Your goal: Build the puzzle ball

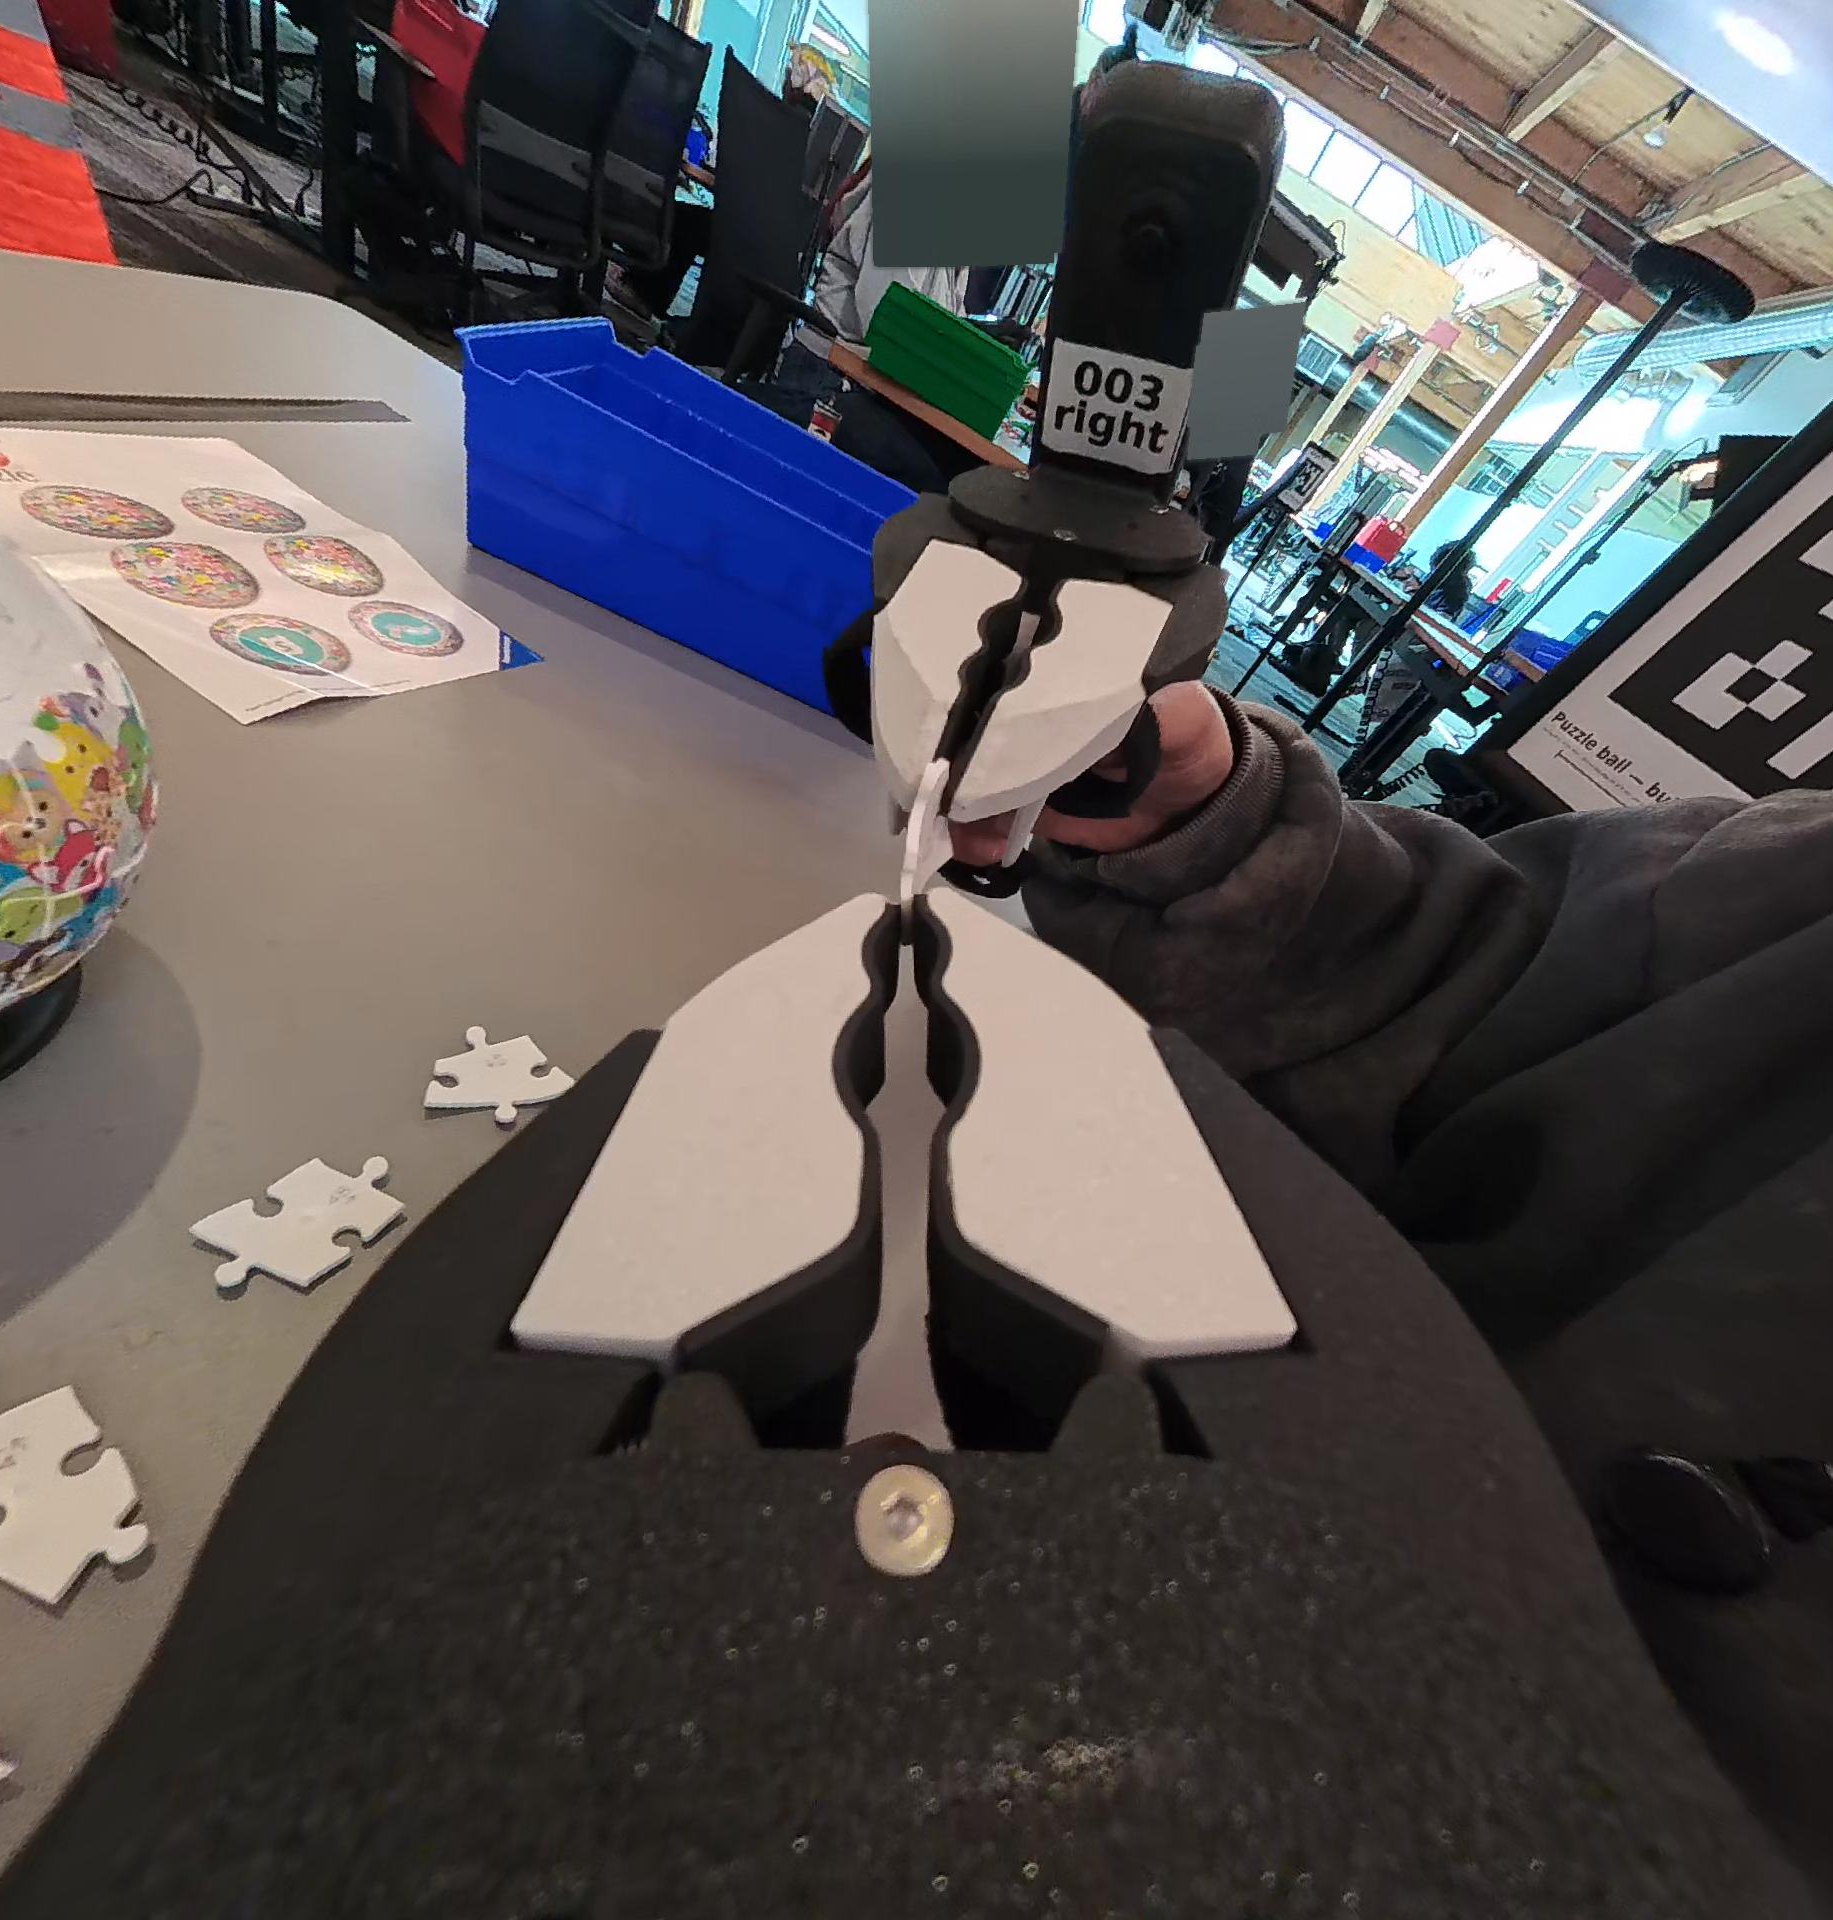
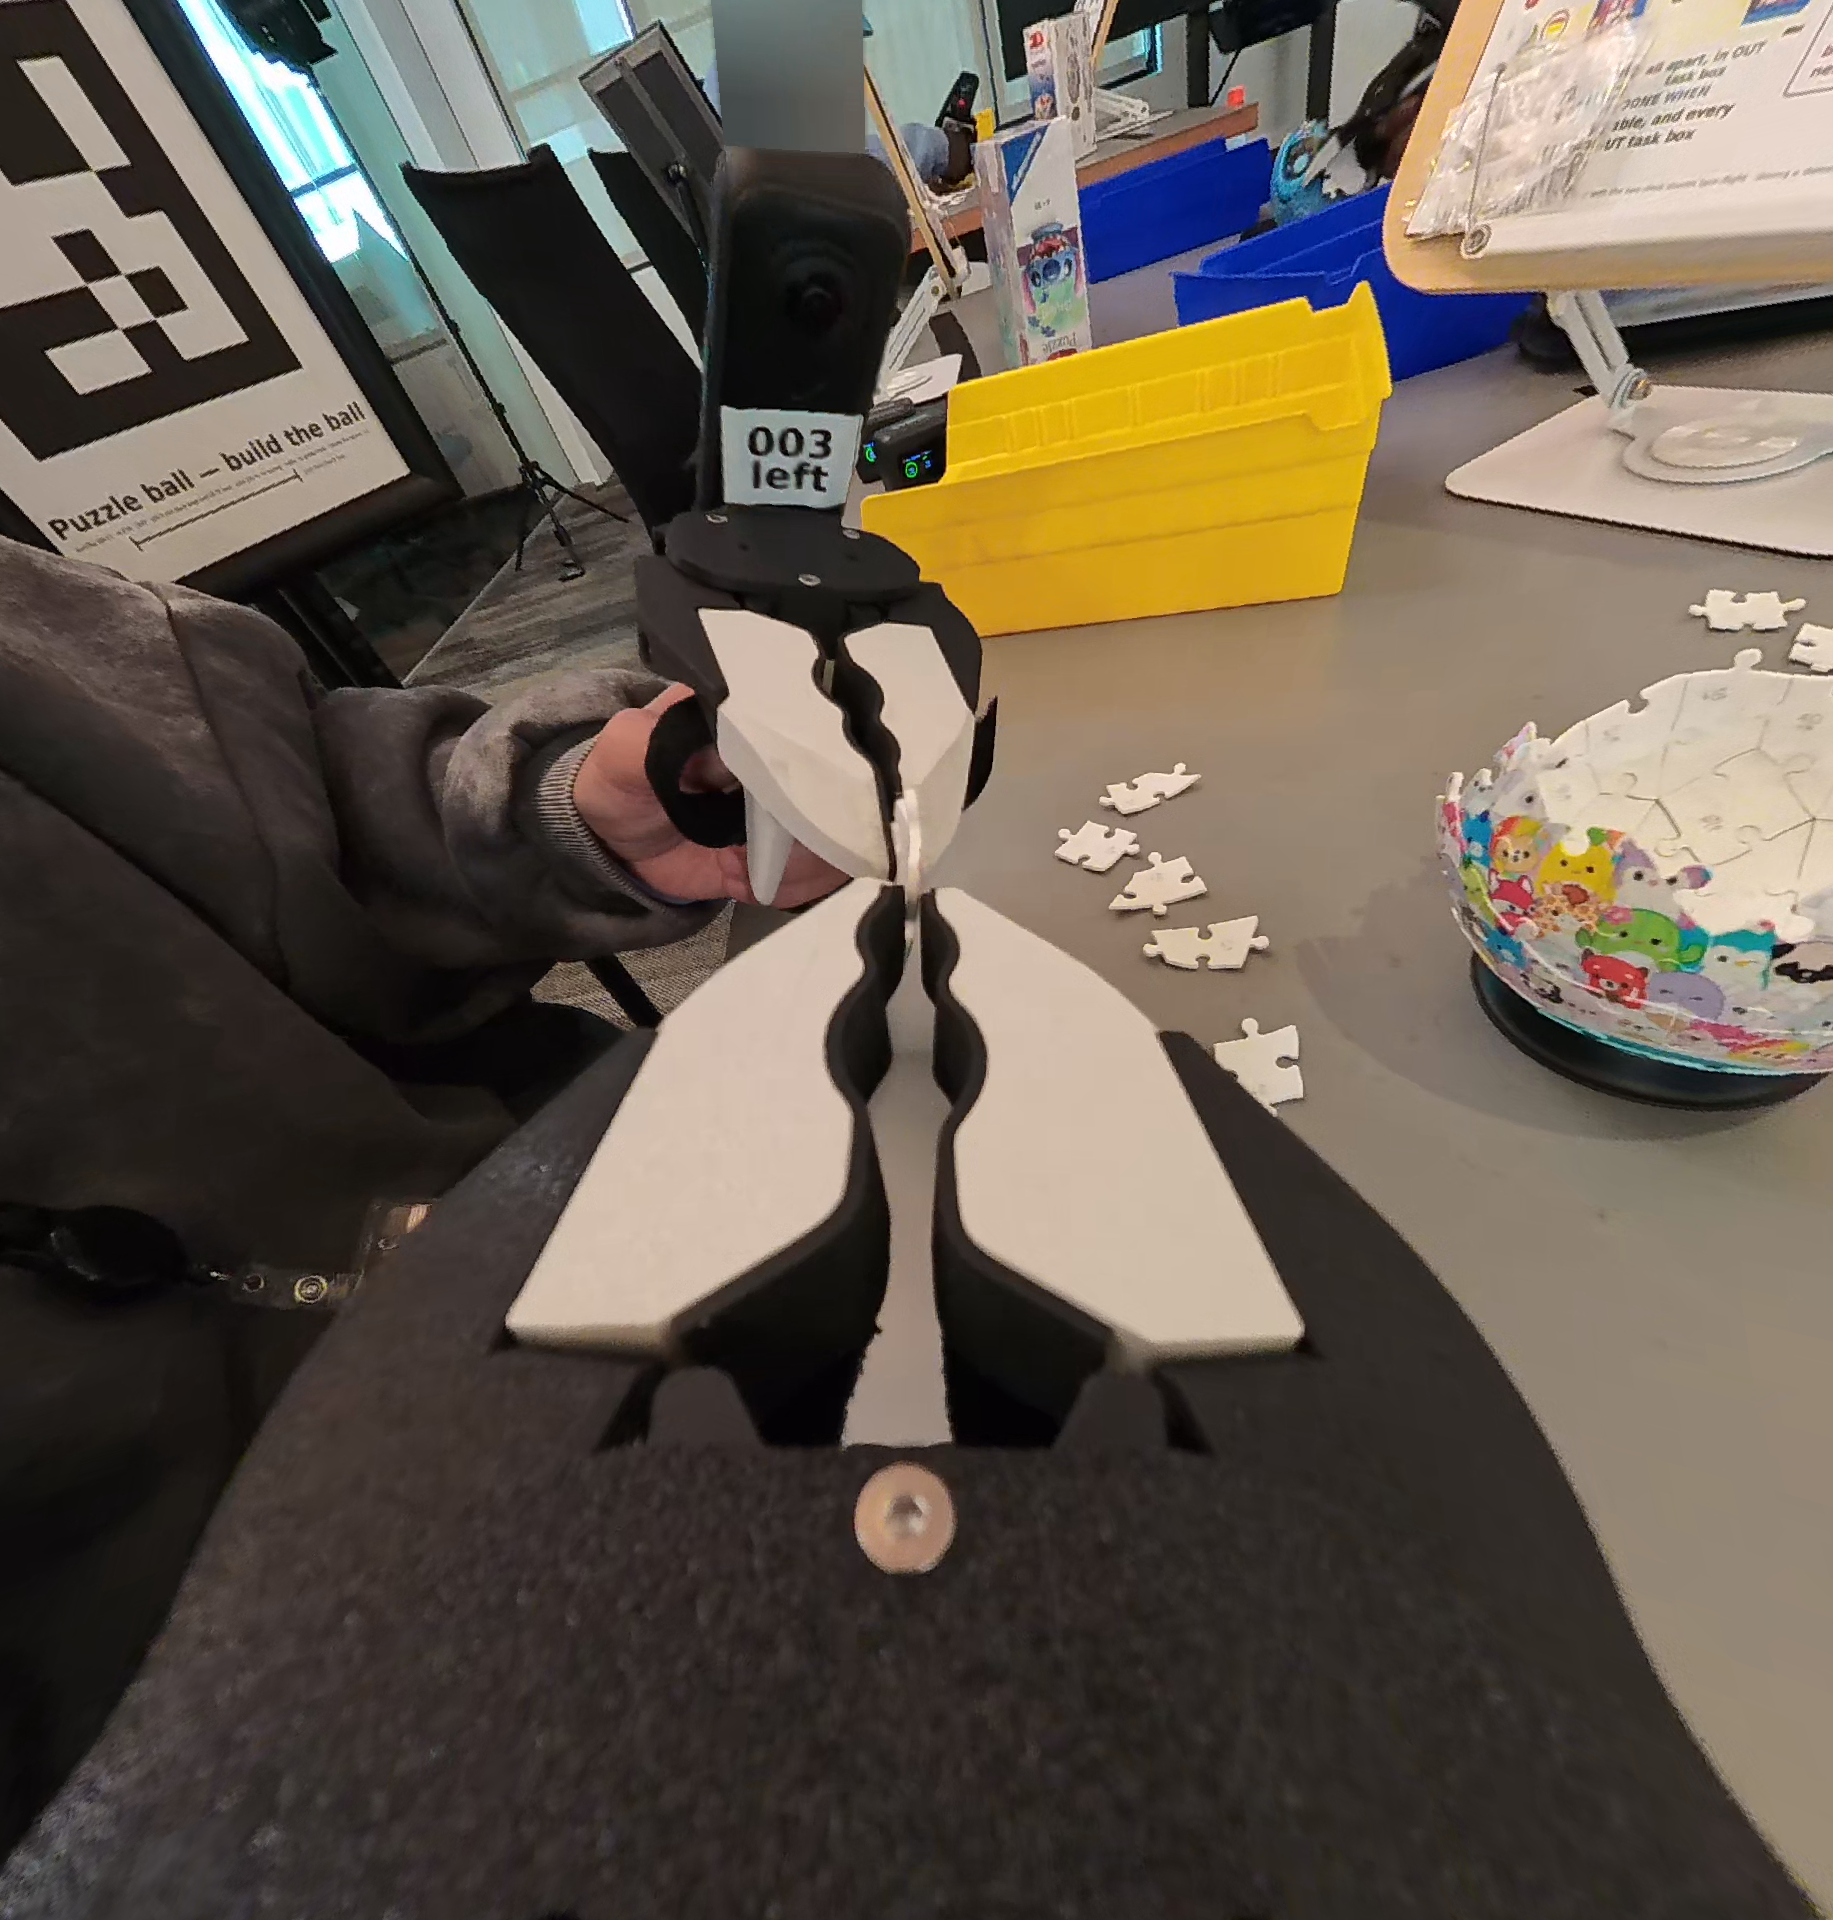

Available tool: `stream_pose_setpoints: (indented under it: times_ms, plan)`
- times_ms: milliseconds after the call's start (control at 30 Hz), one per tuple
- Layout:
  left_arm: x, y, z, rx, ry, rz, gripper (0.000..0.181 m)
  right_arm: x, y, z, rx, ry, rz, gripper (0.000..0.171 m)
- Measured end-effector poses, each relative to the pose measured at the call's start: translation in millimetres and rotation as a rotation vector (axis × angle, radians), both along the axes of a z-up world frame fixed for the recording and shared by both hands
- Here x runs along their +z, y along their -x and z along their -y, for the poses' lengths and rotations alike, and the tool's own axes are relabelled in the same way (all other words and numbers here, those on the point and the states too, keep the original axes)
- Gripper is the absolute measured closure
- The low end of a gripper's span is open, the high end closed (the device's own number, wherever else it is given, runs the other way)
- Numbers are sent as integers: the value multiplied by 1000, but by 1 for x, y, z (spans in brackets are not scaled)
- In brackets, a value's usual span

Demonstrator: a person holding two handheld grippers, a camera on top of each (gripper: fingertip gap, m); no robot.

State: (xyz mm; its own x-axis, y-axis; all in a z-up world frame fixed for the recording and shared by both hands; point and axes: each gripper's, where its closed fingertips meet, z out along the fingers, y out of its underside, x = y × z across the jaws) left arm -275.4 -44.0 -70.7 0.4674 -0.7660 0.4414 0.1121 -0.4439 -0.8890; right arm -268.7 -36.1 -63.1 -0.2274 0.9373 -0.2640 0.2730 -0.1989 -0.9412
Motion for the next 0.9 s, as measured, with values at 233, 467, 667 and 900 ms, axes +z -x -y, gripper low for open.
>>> stream_pose_setpoints:
  times_ms: [233,467,667,900]
  plan:
    - [4,5,-1,-2,17,51,180,4,-5,-5,-9,1,-16,165]
    - [1,1,0,-4,9,15,180,-4,-3,1,11,-32,29,170]
    - [7,8,-2,4,19,81,180,-16,3,12,46,38,65,171]
    - [3,10,-3,17,13,16,180,-28,7,20,84,12,109,167]
